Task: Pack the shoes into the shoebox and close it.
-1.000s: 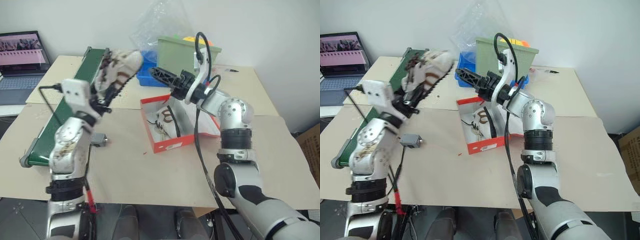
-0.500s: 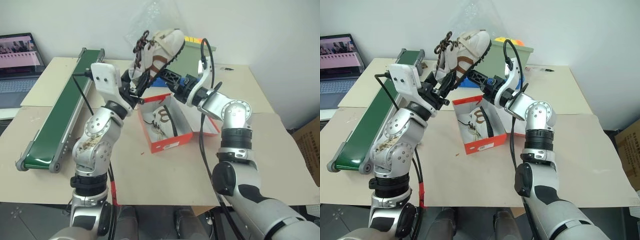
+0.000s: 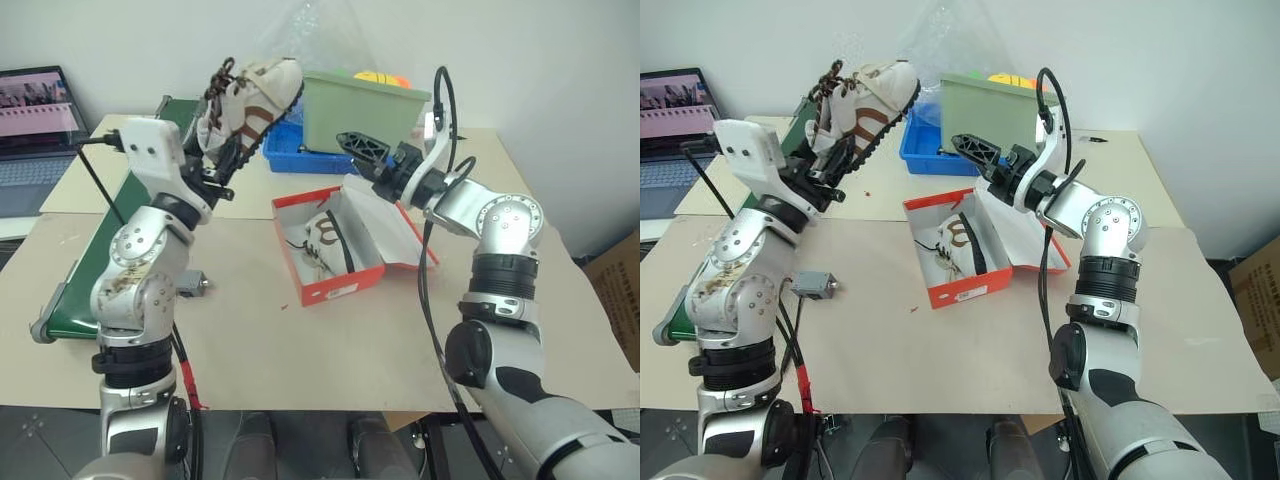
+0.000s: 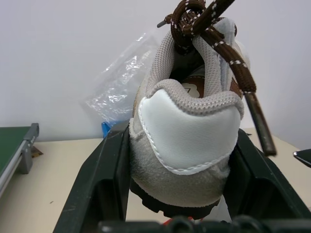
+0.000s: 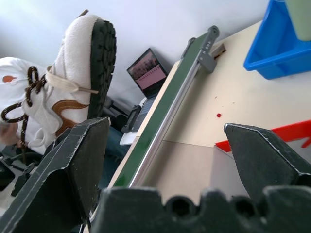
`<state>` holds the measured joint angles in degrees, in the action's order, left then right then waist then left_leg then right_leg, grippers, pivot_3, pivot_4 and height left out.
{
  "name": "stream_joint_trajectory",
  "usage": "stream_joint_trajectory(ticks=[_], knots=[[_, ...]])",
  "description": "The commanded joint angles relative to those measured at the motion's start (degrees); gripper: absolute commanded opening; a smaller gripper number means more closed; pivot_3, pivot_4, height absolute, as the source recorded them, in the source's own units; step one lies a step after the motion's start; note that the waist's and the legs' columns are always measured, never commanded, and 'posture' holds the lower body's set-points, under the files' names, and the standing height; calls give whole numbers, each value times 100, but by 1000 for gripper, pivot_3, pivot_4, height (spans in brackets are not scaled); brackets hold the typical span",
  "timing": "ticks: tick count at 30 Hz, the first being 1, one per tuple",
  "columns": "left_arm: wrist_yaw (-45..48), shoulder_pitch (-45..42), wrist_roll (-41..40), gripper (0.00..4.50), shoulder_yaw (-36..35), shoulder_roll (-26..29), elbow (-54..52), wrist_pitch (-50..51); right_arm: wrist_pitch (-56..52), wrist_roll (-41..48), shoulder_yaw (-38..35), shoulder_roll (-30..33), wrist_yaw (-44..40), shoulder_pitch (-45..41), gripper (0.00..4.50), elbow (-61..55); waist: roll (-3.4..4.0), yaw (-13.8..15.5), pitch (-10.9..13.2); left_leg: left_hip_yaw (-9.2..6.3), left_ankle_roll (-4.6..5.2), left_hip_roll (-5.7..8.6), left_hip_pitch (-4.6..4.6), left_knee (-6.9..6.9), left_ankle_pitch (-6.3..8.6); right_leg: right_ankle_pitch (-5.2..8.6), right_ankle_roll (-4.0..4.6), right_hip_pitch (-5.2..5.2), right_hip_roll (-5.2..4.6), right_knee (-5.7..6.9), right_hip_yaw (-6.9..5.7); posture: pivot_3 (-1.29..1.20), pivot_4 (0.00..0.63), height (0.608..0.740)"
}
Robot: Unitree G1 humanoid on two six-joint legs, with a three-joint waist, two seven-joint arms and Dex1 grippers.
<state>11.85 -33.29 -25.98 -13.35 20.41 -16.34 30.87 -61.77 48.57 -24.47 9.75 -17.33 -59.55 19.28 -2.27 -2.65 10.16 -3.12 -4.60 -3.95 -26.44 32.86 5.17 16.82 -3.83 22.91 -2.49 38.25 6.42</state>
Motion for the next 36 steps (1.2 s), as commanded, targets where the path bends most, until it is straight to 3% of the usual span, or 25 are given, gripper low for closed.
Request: stream_joint_trajectory(ticks=[1,11,28,36], knots=[[-48,201,-86,2237,272,-237,-624,-1,30,299,-118,-22,-8,-245,4500,-187,0,23,0,0,0,0,0,0,0,0,0,-1,0,-1,0,0,150,740],[-360,607,10,2237,837,-855,-1084,125,-13,676,-297,-48,74,-397,4500,-148,0,9,0,-2,1,0,0,3,0,-1,0,-5,0,-4,-1,0,150,740],[-318,-165,168,2237,1195,-1353,-467,-100,94,554,52,-253,271,-85,4500,-466,1,20,0,-3,2,1,0,4,1,-1,-1,-8,0,-6,-2,0,150,740],[-403,15,129,2208,1152,-1468,-673,39,419,485,-20,-228,369,-157,2295,-324,2,14,1,-3,2,1,0,3,1,-1,-1,-7,0,-5,-2,0,150,740]])
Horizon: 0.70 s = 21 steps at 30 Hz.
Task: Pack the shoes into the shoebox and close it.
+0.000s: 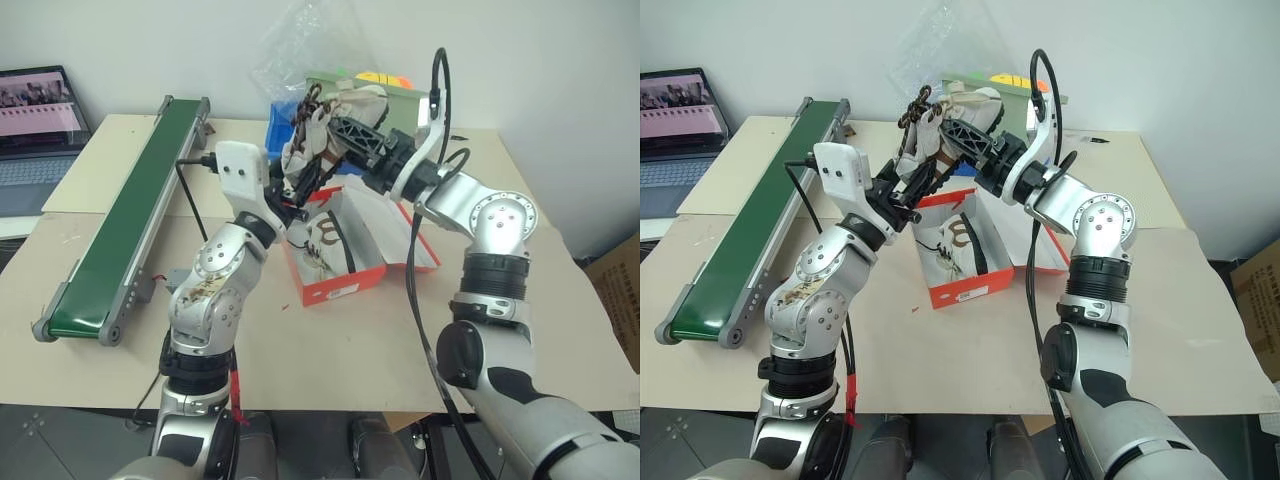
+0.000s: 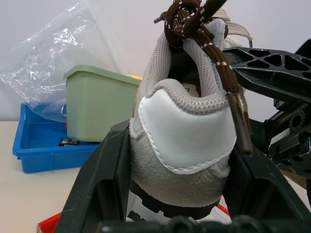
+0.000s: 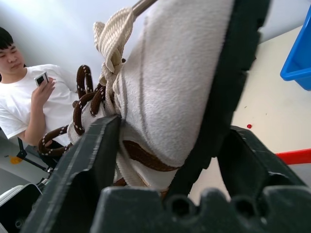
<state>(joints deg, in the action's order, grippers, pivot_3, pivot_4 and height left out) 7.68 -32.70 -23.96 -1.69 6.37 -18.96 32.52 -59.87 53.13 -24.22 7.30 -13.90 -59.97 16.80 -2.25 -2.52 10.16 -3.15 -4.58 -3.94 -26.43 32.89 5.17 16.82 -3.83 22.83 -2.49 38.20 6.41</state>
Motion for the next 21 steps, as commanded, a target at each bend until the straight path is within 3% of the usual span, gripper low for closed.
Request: stream_joint_trajectory(ticks=[1,6,7,9,10,13,21], knots=[[-1,-39,-84,2208,-35,-71,-422,-106,254,14,-24,20,12,-118,1925,-66,0,2,0,0,0,0,0,0,0,0,0,0,0,0,0,0,150,740],[-226,8,-169,2208,-251,-80,-616,69,358,-36,69,27,-4,-153,542,-14,0,3,0,0,0,0,0,0,0,0,0,0,0,-2,0,0,150,740],[-271,17,-204,2208,-312,-75,-660,112,378,-54,93,31,-6,-160,479,-5,0,3,0,0,0,0,0,0,0,0,0,0,0,-1,0,0,150,740],[-308,113,-455,2949,-577,-62,-822,176,464,-224,249,77,-28,-182,466,21,0,-7,0,0,0,0,0,0,0,0,0,1,0,-1,0,0,150,740],[-315,161,-511,3089,-666,-14,-910,219,482,-319,337,111,-18,-199,465,50,0,-16,0,0,0,0,0,0,0,0,0,1,0,0,1,0,150,740],[-412,255,-469,4310,-752,191,-1079,401,553,-565,528,195,-43,-265,462,175,1,-7,0,0,0,0,0,-1,0,0,0,2,0,0,1,0,150,740],[-704,1149,-581,4457,-1593,818,-1894,790,302,-1518,1295,474,-104,-1207,462,1041,4,-42,3,4,0,-1,-1,-8,0,0,0,16,2,3,6,0,150,740]])
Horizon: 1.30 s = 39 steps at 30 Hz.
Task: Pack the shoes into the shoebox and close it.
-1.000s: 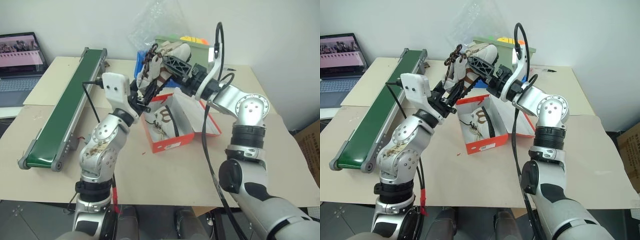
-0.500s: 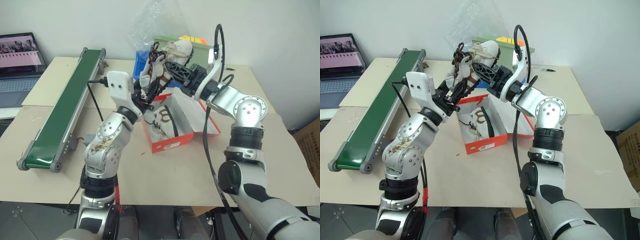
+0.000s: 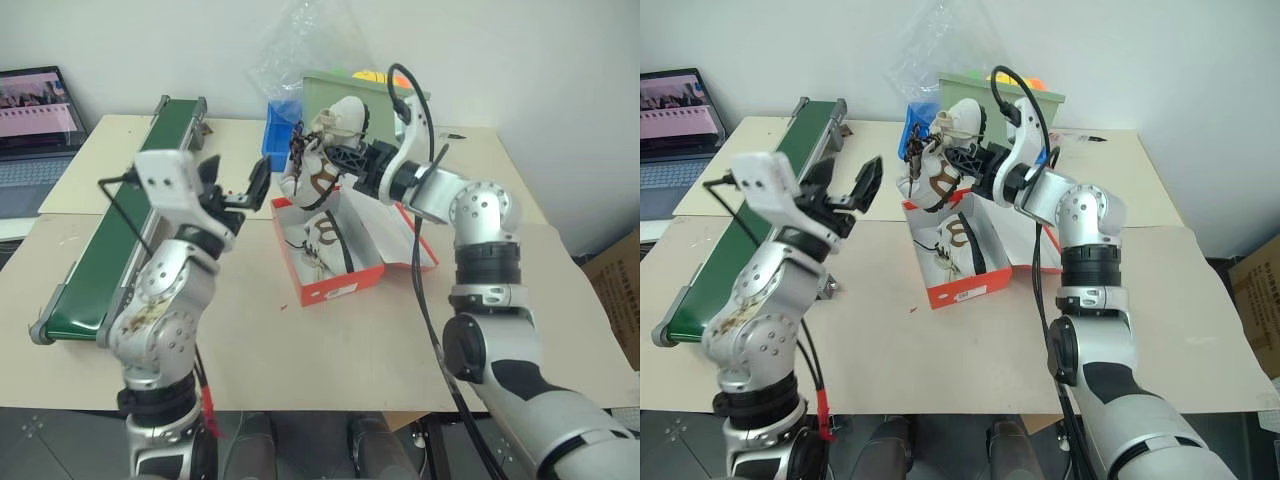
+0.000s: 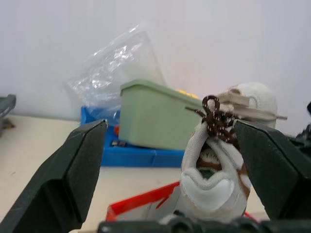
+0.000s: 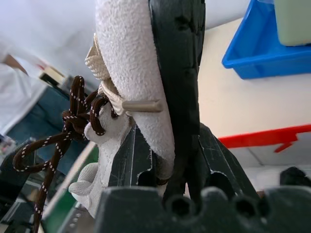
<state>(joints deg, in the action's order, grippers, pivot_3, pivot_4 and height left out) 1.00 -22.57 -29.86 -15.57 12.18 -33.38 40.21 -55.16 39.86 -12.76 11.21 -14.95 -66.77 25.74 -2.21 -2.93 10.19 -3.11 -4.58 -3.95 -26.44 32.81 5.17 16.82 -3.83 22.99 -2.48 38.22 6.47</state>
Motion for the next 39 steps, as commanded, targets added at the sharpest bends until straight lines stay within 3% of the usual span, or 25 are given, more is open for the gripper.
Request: stream_joint_trajectory(ticks=[1,4,8,14,21,39], knots=[[-26,260,102,4457,-257,371,-499,19,-614,-256,298,132,-8,-724,462,353,0,2,0,2,0,0,0,0,0,0,0,-1,0,0,1,0,150,740],[-78,487,168,4457,-493,597,-554,-24,-1183,-358,696,170,-449,-991,462,579,1,14,0,3,0,0,0,1,0,0,0,-2,-1,-2,2,0,150,740],[-147,667,232,4457,-559,748,-721,-27,-723,-1140,1899,361,-1352,-856,462,754,0,47,0,1,0,1,-2,1,1,0,0,-3,-2,-7,-3,0,150,740],[-345,858,284,4457,-436,669,-1020,1,56,-1991,2786,448,-2346,-765,462,1362,0,64,0,1,-2,1,-4,3,1,0,0,-2,-2,-11,-5,0,150,740],[-528,1115,336,4457,-450,543,-1225,11,515,-2430,2745,490,-2935,-1010,462,2063,0,33,0,1,-2,0,-3,2,1,0,1,0,-1,-5,-3,0,150,740],[-736,1165,412,4457,-362,525,-1367,-31,1987,-3823,3359,191,-4246,-557,462,3973,0,52,-1,-1,-3,1,9,4,2,0,0,-22,-2,-13,-7,0,150,740]])
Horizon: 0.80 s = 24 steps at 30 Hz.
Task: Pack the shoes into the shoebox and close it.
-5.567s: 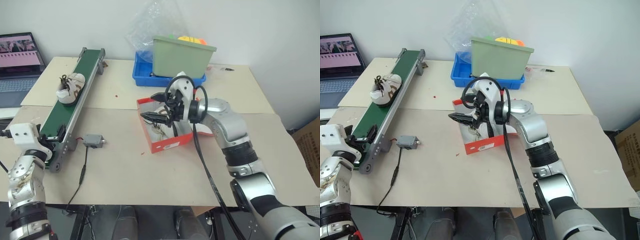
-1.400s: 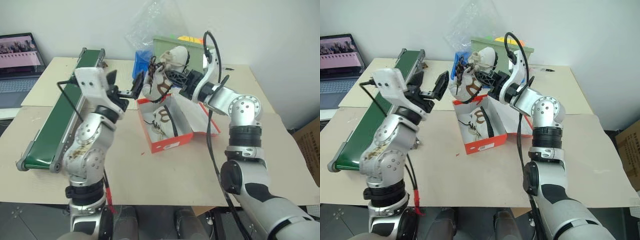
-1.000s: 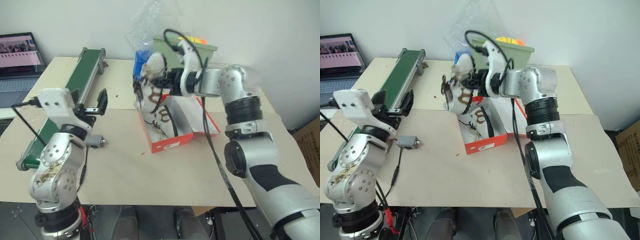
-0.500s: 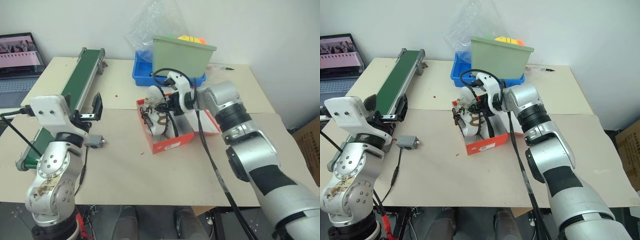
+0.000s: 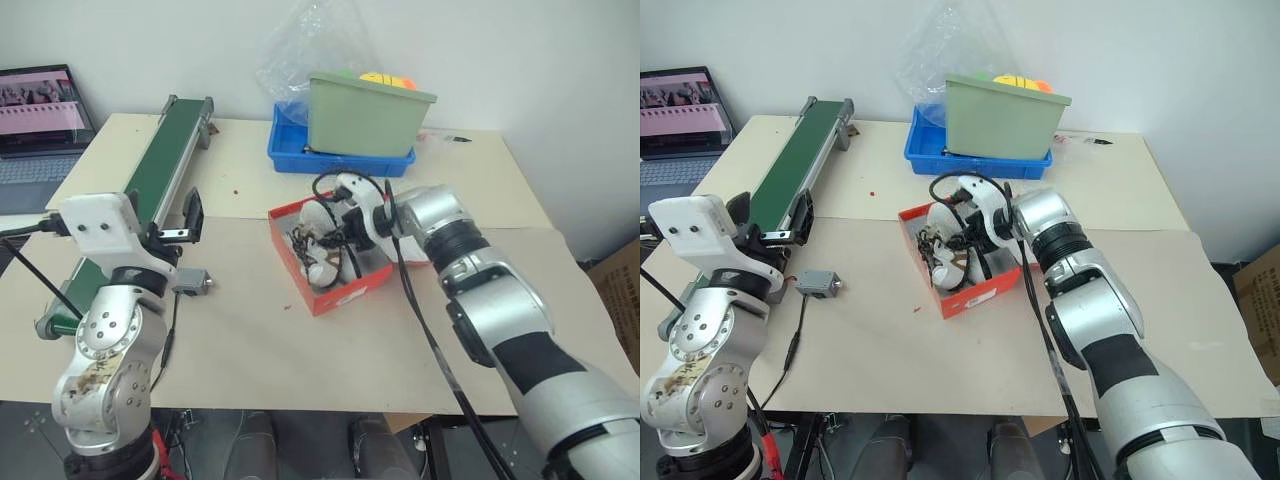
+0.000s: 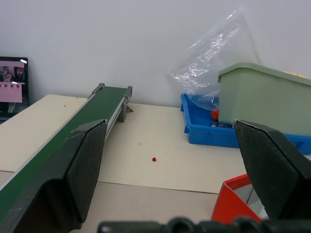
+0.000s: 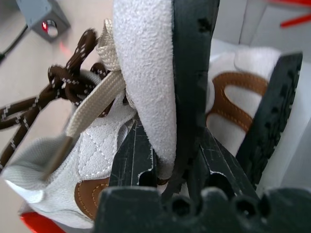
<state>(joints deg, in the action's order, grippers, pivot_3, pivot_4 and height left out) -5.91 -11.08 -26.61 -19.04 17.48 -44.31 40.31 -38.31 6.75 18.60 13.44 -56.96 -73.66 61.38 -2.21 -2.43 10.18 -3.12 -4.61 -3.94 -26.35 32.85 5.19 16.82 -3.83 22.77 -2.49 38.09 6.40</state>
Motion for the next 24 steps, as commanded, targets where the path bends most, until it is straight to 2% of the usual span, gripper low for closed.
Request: stream_joint_trajectory(ticks=[1,5,11,21,23,24], knots=[[-58,34,96,4457,-22,-6,-292,-41,452,-629,301,-57,-85,167,462,480,1,2,0,-1,0,0,5,0,0,0,0,-6,0,-1,-1,0,150,740],[-103,35,110,4457,-14,-18,-310,-49,1057,-1128,594,-177,-321,246,462,691,0,-1,-3,-4,-1,0,23,2,1,1,-1,-27,0,-3,-6,0,150,740],[-86,10,239,4457,117,32,-295,-70,1934,-1835,905,-380,-242,167,462,979,-5,1,-17,-5,-4,0,55,1,3,2,-3,-58,-1,-7,-8,0,150,740],[-159,4,424,4457,373,-185,-362,-87,2306,-2198,655,-906,327,-73,462,1171,-16,-28,-29,-4,-7,-1,79,-1,5,2,-2,-73,0,-4,-6,0,150,740],[-143,-24,454,4500,390,-193,-346,-78,2183,-2088,429,-957,430,-168,1413,1225,-16,-44,-29,-4,-8,-2,81,-1,5,2,-2,-74,0,-3,-6,0,150,740],[-137,-44,462,4500,393,-195,-338,-75,2133,-2048,317,-971,466,-215,1722,1246,-15,-48,-28,-4,-11,-2,82,-1,7,2,-2,-73,0,-2,-5,0,150,740]])
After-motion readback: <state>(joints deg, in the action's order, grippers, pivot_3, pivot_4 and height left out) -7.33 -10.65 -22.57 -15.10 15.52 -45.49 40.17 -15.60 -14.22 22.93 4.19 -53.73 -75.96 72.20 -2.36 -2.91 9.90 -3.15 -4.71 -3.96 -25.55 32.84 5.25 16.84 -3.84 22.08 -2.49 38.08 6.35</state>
